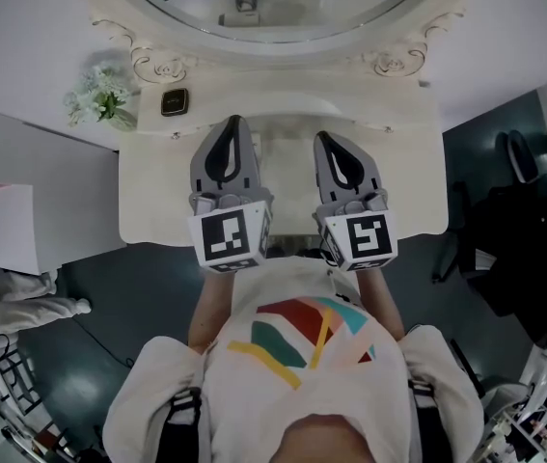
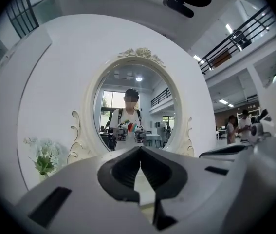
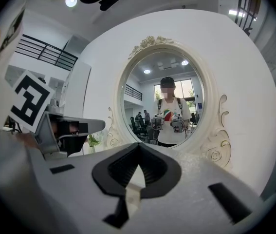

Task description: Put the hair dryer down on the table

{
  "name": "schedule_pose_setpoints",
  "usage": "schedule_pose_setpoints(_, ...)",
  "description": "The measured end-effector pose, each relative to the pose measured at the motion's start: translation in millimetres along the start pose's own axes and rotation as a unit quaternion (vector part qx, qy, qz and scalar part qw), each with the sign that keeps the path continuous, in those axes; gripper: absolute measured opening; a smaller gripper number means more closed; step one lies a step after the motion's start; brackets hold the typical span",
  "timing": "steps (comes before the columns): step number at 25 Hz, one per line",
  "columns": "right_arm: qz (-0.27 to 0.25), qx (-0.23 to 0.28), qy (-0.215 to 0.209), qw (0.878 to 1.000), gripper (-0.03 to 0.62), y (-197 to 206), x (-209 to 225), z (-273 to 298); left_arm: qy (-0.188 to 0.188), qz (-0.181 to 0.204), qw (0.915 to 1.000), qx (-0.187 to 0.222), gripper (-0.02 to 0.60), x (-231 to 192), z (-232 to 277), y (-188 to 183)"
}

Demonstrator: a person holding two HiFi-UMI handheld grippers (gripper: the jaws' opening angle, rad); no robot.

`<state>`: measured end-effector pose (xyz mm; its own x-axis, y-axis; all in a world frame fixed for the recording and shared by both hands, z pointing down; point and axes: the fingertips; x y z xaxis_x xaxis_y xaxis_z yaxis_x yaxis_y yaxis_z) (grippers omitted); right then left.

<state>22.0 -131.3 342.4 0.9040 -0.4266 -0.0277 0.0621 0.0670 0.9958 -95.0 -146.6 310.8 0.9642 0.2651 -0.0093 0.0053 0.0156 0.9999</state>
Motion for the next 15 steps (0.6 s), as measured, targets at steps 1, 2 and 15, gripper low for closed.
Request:
schedule_pose_setpoints(1, -0.004, -0.001, 0.0, 1.0, -0.002, 0.4, -0.7, -0.3, 0.0, 0.001, 1.0, -0.001, 0.006, 0.1, 0.0, 0.3)
schedule_pose_setpoints(2, -0.008, -0.002, 0.001, 1.0, -0.002, 0.5, -1.1, -0.4, 0.0, 0.003, 1.0, -0.001, 0.005, 0.1, 0.1, 0.5)
schedule_pose_setpoints(15, -0.01, 0.001, 0.007, 1.0, -0.002, -1.8, 4.5, -1.2, 0.012, 0.02, 0.9997, -0.011, 0.005, 10.0, 4.6, 9.8)
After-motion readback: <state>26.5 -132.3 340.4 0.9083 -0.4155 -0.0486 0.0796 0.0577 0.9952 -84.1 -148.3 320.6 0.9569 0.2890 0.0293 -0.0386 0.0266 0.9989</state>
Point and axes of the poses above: the fingertips, and each gripper's own axes: z forward along the fingers, x to its right, y out of its underside, and after that the axes turned 6 degrees about y, right-handed
